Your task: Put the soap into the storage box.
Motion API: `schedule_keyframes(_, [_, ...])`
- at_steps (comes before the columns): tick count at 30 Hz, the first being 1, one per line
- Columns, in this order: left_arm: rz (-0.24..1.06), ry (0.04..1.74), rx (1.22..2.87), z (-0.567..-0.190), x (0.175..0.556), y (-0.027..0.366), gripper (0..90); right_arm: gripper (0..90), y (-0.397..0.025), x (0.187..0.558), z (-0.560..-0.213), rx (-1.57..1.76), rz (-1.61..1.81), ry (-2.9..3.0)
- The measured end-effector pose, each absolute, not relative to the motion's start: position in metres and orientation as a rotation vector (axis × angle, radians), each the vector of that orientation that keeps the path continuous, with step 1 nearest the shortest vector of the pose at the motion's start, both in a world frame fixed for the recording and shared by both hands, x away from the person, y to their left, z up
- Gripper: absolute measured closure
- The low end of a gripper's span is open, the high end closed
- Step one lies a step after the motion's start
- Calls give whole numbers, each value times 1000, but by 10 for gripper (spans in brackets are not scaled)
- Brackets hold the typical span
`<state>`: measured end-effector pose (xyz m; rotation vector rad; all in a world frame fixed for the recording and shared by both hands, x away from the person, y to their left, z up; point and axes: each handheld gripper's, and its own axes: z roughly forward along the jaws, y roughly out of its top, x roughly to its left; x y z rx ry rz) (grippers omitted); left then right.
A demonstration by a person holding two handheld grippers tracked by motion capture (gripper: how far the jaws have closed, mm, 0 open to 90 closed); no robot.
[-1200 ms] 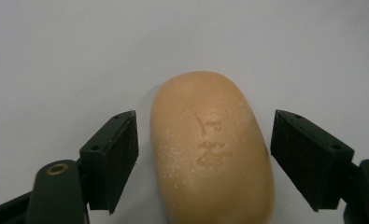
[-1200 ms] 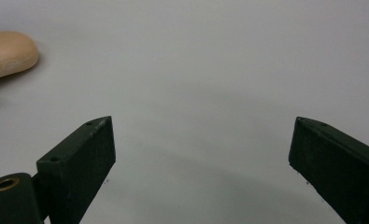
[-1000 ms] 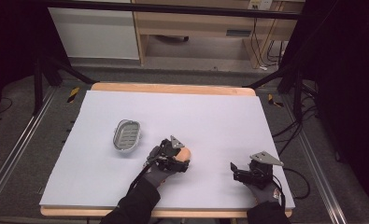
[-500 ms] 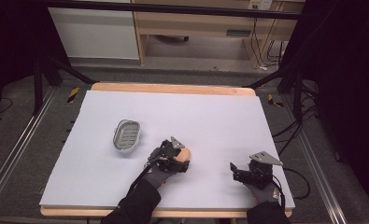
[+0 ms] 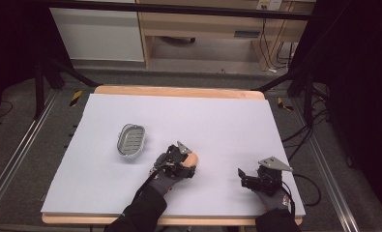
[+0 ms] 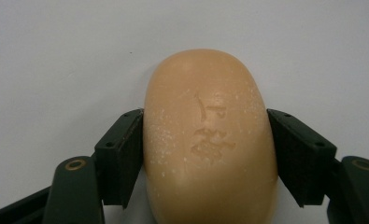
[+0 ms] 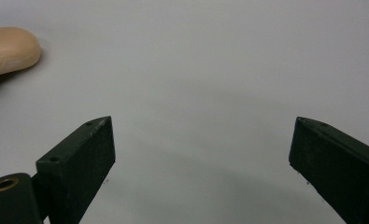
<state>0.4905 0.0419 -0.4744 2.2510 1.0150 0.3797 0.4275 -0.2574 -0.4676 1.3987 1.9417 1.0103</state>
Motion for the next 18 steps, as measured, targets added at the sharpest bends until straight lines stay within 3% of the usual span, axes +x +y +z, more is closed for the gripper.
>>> schedule_keyframes(18, [375, 993, 2249, -468, 487, 48, 314, 72, -258, 428, -468, 1398, 1010, 1940])
